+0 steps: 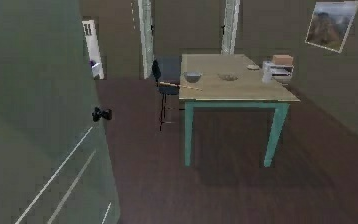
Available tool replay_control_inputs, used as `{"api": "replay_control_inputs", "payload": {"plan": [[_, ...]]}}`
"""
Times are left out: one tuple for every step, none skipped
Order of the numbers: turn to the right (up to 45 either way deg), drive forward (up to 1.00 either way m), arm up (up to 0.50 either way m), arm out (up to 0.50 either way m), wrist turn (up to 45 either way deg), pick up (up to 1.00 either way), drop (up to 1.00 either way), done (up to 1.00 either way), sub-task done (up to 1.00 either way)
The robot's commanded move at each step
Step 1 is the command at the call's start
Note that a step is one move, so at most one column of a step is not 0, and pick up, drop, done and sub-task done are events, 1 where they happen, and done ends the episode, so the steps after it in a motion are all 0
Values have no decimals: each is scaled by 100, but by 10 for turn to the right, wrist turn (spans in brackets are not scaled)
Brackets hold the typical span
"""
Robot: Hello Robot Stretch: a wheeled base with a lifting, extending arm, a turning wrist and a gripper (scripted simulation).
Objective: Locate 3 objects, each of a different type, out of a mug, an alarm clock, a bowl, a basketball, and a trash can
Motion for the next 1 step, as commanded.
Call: {"api": "replay_control_inputs", "payload": {"plan": [[0, 45, 0, 0, 0, 0, 0, 0, 0]]}}
